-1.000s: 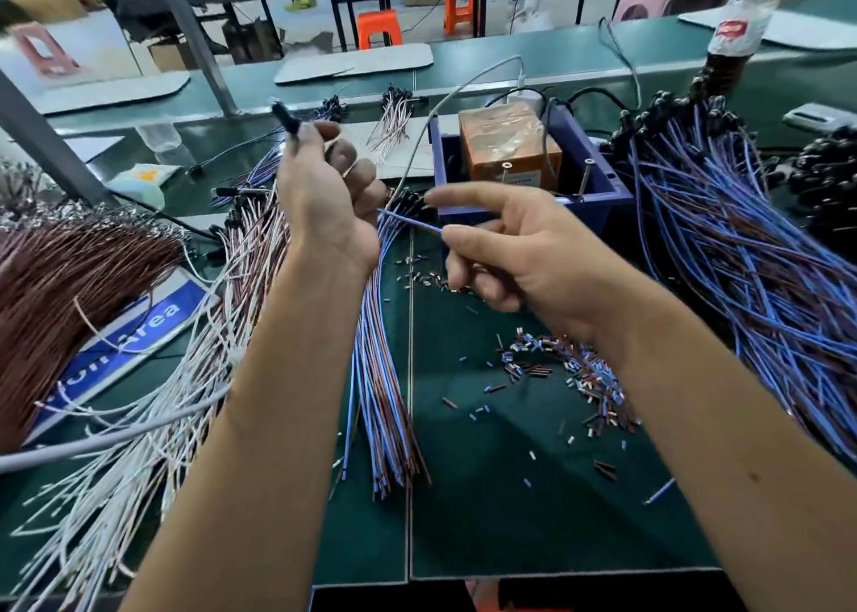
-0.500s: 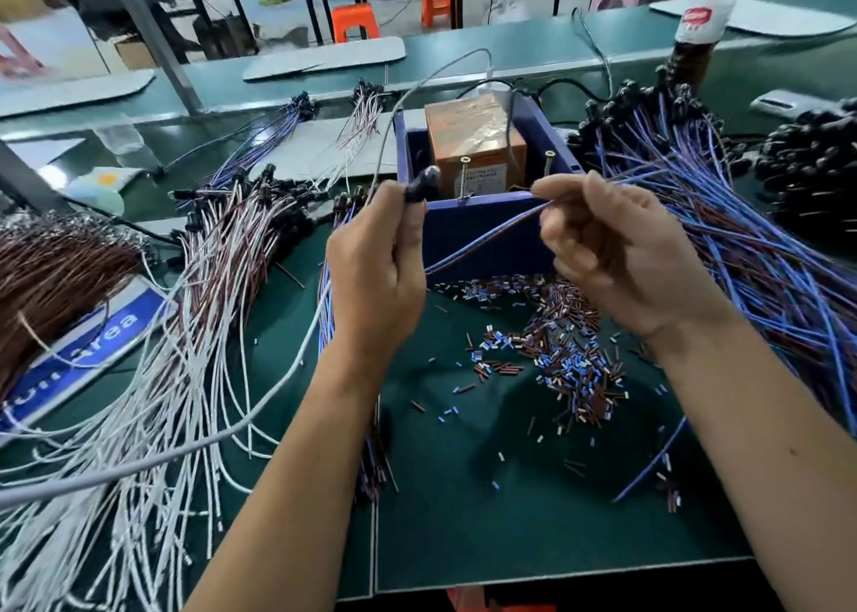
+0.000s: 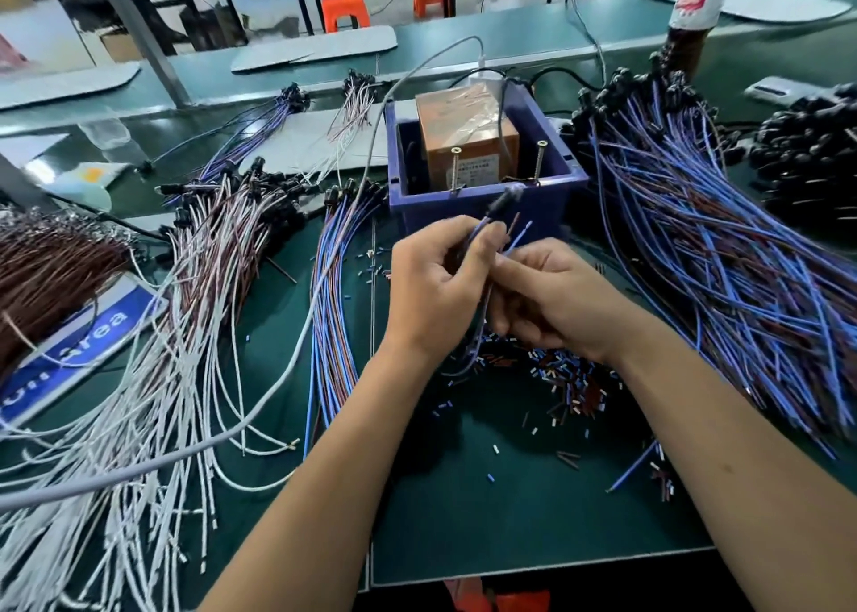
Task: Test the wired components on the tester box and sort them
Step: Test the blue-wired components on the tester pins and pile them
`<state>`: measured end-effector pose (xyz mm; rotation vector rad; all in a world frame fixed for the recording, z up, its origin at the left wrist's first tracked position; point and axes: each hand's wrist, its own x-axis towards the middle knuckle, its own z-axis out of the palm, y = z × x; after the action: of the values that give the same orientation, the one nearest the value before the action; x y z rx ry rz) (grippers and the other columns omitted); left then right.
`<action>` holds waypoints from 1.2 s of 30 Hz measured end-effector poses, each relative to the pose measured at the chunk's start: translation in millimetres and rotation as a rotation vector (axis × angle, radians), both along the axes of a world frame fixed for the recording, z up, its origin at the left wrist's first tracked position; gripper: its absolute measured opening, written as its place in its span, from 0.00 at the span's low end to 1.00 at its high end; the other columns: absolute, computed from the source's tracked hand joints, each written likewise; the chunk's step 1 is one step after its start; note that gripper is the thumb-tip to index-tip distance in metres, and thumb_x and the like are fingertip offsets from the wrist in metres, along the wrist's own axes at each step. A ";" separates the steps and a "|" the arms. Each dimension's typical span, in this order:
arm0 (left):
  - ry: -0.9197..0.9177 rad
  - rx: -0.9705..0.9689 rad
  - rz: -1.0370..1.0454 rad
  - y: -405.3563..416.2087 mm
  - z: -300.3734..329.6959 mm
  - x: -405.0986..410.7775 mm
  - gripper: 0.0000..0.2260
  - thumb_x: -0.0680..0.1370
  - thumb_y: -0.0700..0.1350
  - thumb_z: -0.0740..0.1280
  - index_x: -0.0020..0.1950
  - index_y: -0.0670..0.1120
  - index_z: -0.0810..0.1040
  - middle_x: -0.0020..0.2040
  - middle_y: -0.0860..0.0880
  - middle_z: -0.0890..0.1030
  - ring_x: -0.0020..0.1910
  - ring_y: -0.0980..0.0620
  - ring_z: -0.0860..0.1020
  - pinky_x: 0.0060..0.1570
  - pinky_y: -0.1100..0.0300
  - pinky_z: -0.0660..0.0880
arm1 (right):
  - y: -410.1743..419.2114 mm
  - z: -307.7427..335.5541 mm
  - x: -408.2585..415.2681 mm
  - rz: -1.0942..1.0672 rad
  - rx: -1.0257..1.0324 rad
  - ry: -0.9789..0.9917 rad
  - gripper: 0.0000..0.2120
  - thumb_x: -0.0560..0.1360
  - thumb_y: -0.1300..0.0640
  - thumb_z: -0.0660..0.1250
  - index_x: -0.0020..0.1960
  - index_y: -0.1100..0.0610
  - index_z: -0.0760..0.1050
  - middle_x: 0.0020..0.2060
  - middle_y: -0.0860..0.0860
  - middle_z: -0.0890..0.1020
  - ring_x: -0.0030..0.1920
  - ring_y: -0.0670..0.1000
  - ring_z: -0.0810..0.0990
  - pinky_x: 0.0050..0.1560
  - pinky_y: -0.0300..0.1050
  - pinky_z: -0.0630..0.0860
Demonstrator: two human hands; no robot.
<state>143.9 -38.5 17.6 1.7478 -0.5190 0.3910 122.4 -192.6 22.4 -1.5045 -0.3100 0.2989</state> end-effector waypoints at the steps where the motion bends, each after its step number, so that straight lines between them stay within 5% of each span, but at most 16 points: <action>1: 0.037 -0.007 -0.036 0.1 0.0 0.2 0.13 0.81 0.49 0.69 0.39 0.44 0.81 0.31 0.49 0.77 0.30 0.55 0.75 0.31 0.58 0.69 | 1.0 0.9 -1.8 0.000 -0.046 -0.013 0.24 0.84 0.49 0.61 0.34 0.61 0.77 0.26 0.56 0.79 0.17 0.47 0.67 0.17 0.32 0.58; 8: 0.349 -0.208 -0.238 3.0 0.2 -0.5 0.07 0.78 0.42 0.73 0.41 0.42 0.81 0.34 0.40 0.79 0.23 0.41 0.77 0.23 0.48 0.76 | 4.0 5.1 -7.5 -0.039 -0.184 -0.066 0.23 0.87 0.60 0.60 0.33 0.61 0.75 0.22 0.50 0.78 0.16 0.44 0.68 0.17 0.34 0.60; 14: 0.411 -0.340 -0.246 5.9 3.0 -2.1 0.08 0.80 0.44 0.70 0.40 0.48 0.83 0.35 0.46 0.80 0.29 0.48 0.77 0.31 0.59 0.75 | -10.4 3.6 -1.9 -0.128 -0.029 -0.147 0.15 0.80 0.51 0.70 0.44 0.64 0.81 0.27 0.52 0.80 0.19 0.45 0.70 0.19 0.34 0.64; 17: 0.429 -0.343 -0.267 8.6 4.3 -1.6 0.10 0.83 0.41 0.67 0.42 0.43 0.81 0.37 0.45 0.82 0.24 0.58 0.71 0.24 0.69 0.65 | -13.5 -0.3 5.2 -0.275 0.106 -0.194 0.15 0.79 0.50 0.70 0.52 0.63 0.83 0.34 0.56 0.82 0.21 0.46 0.72 0.18 0.35 0.64; 22: 0.518 -0.320 -0.372 9.6 4.7 -1.8 0.09 0.83 0.41 0.67 0.44 0.44 0.81 0.31 0.46 0.81 0.22 0.58 0.66 0.21 0.69 0.60 | -9.3 -3.8 4.1 -0.312 0.115 -0.257 0.06 0.80 0.54 0.71 0.47 0.52 0.86 0.33 0.53 0.82 0.22 0.46 0.72 0.19 0.34 0.63; 36: 0.557 -0.300 -0.331 12.5 7.3 -1.3 0.10 0.79 0.39 0.71 0.37 0.48 0.83 0.29 0.47 0.79 0.21 0.58 0.62 0.22 0.68 0.56 | -12.3 1.2 5.1 -0.413 0.263 -0.211 0.06 0.79 0.61 0.71 0.44 0.59 0.85 0.31 0.53 0.79 0.21 0.44 0.68 0.19 0.33 0.59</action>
<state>142.6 -26.1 24.9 1.3674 -0.3139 -0.2417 127.5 -204.9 23.6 -1.3028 -0.1899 -0.2234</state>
